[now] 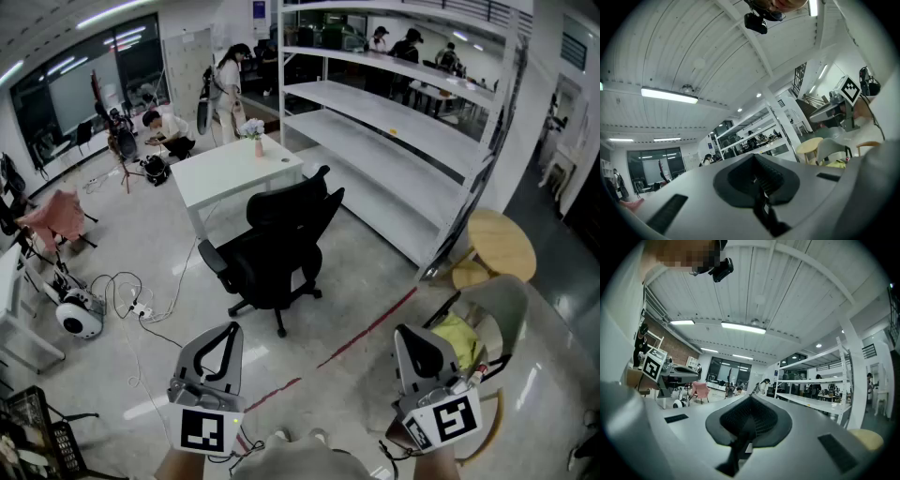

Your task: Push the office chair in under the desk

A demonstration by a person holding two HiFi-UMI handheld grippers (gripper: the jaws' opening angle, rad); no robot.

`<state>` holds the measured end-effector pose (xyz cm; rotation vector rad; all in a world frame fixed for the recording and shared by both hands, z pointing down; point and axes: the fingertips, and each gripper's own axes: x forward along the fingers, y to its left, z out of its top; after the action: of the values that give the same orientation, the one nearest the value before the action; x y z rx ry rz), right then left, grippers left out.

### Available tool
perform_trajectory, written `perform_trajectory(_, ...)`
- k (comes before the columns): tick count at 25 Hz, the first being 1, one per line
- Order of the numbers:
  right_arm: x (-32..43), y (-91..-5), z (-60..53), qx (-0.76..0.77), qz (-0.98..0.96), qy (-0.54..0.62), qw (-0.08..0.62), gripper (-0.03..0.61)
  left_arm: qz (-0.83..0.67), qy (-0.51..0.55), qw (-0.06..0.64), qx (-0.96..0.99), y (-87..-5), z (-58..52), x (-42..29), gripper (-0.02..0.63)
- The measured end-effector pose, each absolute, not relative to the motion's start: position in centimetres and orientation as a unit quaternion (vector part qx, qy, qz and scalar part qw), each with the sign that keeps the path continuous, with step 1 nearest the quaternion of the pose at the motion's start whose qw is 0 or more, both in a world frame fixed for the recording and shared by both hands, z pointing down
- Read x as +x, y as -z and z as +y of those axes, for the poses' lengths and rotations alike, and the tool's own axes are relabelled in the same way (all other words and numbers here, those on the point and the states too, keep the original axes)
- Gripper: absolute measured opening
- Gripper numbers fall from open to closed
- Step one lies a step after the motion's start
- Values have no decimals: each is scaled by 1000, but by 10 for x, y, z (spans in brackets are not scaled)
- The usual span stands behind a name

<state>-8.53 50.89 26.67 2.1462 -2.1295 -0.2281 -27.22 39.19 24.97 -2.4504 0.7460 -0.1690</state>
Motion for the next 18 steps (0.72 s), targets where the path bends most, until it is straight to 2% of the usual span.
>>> perform_trajectory(18,-44,-280,540,707,-703,61,44,6,284,67,291,-911,-254,424,-233,6)
